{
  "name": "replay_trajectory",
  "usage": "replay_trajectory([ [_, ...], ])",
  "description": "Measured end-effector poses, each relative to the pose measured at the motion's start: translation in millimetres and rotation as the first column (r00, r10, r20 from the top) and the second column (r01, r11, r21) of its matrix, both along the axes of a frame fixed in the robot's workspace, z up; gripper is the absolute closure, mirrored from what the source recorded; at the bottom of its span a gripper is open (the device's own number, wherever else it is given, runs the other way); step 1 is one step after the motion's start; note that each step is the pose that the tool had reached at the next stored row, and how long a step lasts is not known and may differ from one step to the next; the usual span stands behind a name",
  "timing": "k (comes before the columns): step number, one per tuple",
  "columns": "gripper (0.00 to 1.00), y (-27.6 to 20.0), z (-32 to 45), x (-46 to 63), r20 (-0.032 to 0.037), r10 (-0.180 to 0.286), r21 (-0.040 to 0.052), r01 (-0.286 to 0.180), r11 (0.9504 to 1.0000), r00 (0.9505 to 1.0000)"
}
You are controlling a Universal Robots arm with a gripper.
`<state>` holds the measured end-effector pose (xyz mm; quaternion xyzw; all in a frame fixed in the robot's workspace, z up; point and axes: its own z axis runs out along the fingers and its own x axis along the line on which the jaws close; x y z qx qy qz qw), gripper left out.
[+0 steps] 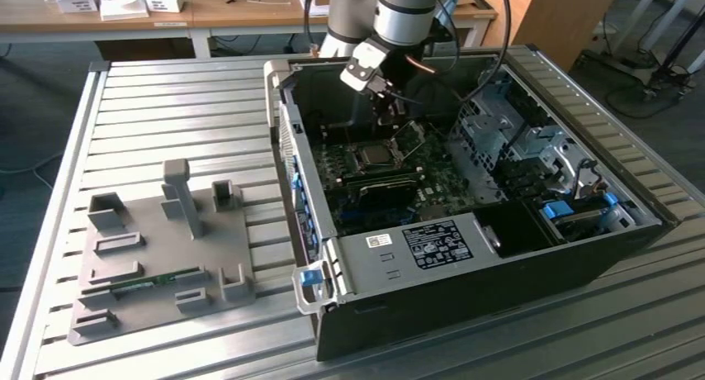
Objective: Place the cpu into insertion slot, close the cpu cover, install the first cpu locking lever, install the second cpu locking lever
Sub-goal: 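Close the cpu cover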
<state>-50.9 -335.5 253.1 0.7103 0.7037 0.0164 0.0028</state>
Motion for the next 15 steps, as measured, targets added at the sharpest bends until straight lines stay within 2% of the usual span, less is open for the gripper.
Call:
replay_trajectory([
  [5, 0.89, 0.0, 9.5, 0.0, 0.0000, 0.000, -0.0001, 0.000, 1.0000, 1.0000],
  [15, 0.89, 0.0, 9.6, 0.0, 0.0000, 0.000, 0.0002, 0.000, 1.0000, 1.0000],
])
